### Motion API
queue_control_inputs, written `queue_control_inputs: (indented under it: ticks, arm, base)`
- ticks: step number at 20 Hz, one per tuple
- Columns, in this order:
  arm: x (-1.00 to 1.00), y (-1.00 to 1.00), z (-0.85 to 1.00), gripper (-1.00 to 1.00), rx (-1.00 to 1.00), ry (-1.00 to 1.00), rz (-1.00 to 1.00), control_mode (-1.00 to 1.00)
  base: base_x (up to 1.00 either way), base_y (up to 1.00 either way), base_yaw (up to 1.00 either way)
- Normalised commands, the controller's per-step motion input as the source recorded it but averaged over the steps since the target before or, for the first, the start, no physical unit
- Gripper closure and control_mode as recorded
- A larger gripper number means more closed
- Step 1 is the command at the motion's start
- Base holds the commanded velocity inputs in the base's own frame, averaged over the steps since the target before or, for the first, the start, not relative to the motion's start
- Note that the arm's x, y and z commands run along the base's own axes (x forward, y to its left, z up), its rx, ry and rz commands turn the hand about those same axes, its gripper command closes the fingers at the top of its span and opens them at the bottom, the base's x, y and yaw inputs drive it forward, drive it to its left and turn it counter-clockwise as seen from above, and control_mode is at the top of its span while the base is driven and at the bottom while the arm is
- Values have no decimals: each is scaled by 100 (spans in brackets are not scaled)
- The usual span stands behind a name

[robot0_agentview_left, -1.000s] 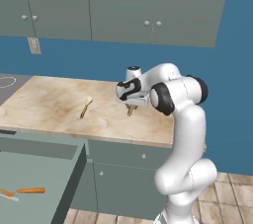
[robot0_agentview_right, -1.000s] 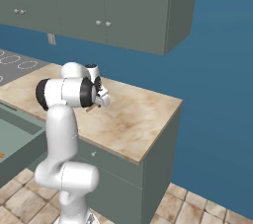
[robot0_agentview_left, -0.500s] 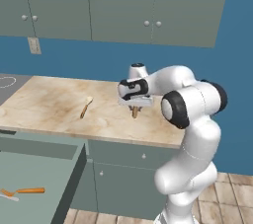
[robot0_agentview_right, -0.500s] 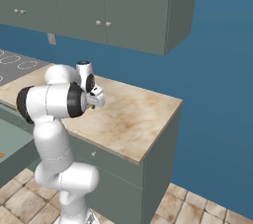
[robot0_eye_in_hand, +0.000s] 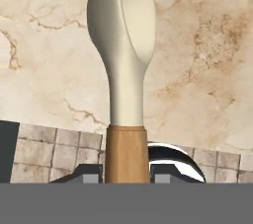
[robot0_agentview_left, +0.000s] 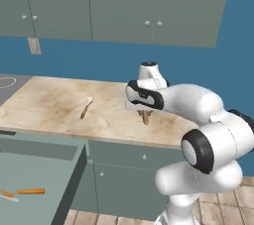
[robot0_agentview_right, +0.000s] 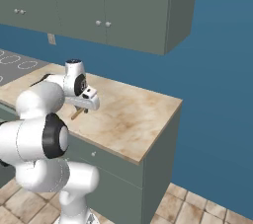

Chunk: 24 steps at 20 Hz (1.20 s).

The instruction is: Organize the utensils by type. Pick up the wooden spoons from the counter and place them in the open cabinet. Then pick up the metallic utensils from the counter and place them in the open drawer.

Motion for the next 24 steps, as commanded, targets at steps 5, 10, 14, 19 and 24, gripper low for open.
queue_control_inputs:
  ticks: [5, 10, 14, 19, 24]
  arm:
    - [-72, -10, 65, 100, 0, 0, 18, -100]
    - [-65, -5, 69, 100, 0, -4, 15, -100]
    - [-86, -7, 70, 100, 2, -5, 3, -100]
    - [-81, -19, 72, 100, 2, -7, 3, -100]
    - [-60, -24, 83, 100, 0, -13, 6, -100]
  base:
    - [0, 0, 0]
    - [0, 0, 0]
    - [0, 0, 0]
    - [0, 0, 0]
    - [0, 0, 0]
